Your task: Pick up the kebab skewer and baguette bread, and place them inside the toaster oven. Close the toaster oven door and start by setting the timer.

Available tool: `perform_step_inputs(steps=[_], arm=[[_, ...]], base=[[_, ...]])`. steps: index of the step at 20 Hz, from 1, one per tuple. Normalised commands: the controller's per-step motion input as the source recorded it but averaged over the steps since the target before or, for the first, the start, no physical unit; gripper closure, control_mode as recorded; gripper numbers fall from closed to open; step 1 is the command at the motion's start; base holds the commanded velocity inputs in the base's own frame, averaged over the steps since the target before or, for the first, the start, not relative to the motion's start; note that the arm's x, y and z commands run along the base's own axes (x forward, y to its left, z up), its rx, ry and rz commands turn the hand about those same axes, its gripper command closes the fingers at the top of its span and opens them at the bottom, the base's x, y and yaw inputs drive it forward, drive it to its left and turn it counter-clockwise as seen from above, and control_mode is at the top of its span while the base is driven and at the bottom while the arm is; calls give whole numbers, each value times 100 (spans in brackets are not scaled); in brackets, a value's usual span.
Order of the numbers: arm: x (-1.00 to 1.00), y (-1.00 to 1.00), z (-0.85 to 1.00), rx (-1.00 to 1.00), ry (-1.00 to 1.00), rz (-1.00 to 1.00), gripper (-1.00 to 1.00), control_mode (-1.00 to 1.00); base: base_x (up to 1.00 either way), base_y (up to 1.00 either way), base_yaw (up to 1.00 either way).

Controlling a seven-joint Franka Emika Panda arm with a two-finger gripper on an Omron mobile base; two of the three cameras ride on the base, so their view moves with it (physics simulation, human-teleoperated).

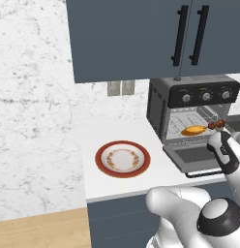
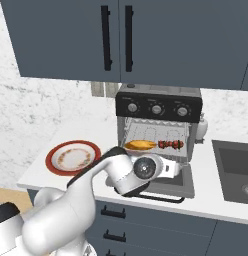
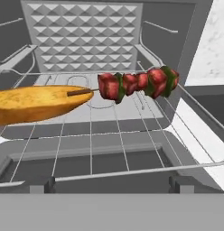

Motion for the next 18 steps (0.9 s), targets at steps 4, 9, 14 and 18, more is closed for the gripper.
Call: perform_step_inputs(steps=[4, 9, 14, 18], arm=[[0, -3, -25, 0, -6, 3, -100, -100], [0, 3, -12, 0, -13, 5, -100, -100], [0, 0, 0, 0, -13, 5, -100, -100], [0, 0, 0, 0, -6, 3, -100, -100]], base=[[0, 0, 0], [0, 0, 0], [0, 0, 0], [0, 0, 0]])
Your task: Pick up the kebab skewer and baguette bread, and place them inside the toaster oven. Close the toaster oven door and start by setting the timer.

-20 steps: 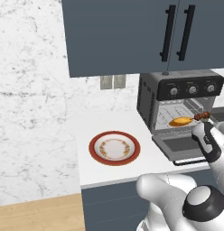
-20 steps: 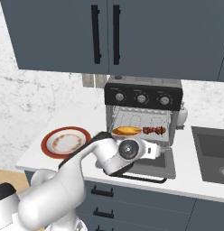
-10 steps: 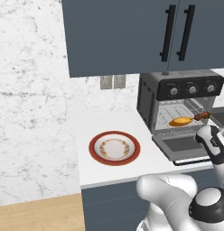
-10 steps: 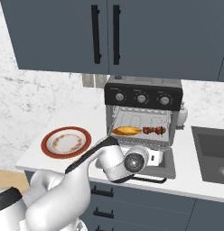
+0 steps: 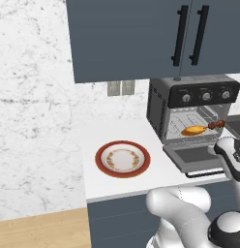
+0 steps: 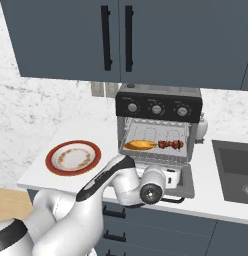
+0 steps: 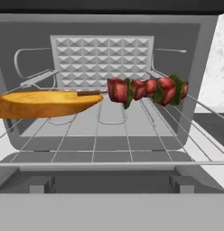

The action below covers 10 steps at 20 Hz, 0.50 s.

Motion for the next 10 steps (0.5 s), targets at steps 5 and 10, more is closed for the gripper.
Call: perform_step_inputs(steps=[5, 10], arm=[[8, 0, 0, 0, -1, 2, -100, -100], [15, 0, 5, 0, 0, 0, -100, -100]], base=[[0, 0, 0], [0, 0, 0]])
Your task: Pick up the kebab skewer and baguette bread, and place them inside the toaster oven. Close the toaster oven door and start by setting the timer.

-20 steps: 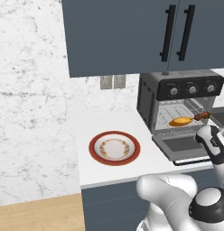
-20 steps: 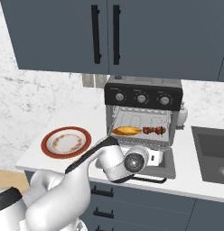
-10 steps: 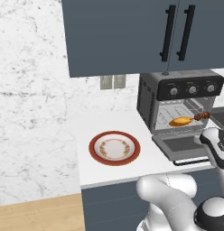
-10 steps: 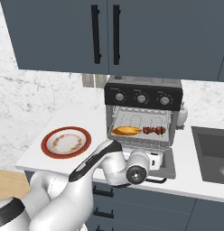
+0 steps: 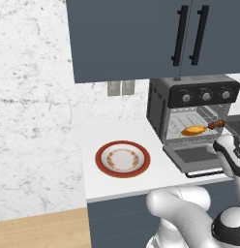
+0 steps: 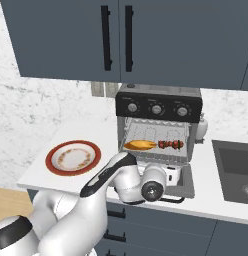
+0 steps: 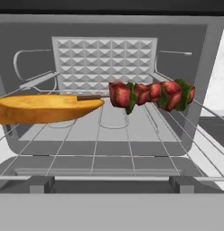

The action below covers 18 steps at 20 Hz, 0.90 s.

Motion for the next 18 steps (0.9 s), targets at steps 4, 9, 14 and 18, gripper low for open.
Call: perform_step_inputs(steps=[4, 9, 14, 18], arm=[[14, 0, 2, 0, 0, 0, -100, -100], [12, 0, 0, 0, 0, 0, -100, -100], [16, 0, 0, 0, 0, 1, -100, -100], [21, 0, 0, 0, 0, 0, -100, -100]], base=[[0, 0, 0], [0, 0, 0], [0, 0, 0], [0, 0, 0]])
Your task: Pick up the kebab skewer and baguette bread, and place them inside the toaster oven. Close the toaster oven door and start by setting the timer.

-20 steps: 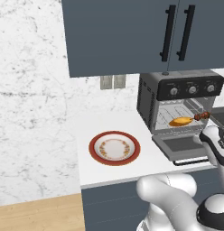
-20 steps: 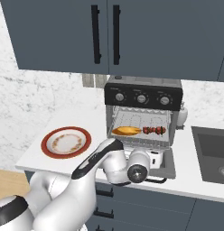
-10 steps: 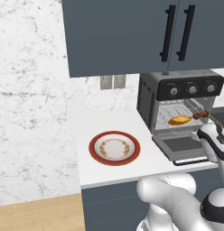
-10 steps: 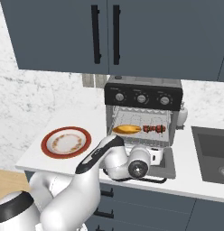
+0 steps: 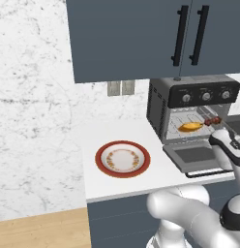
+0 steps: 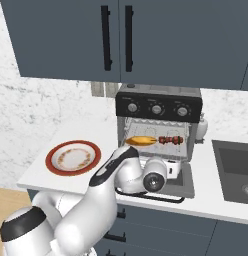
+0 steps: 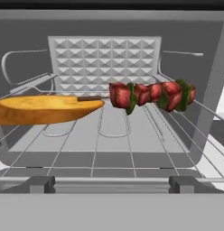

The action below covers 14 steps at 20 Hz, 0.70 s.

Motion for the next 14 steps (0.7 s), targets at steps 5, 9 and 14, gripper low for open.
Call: perform_step_inputs(steps=[5, 9, 14], arm=[[27, 0, 0, 0, 0, 0, -100, -100], [27, 0, 0, 0, 0, 0, -100, -100], [30, 0, 0, 0, 0, 0, -100, -100]], base=[[0, 0, 0], [0, 0, 0], [0, 0, 0]])
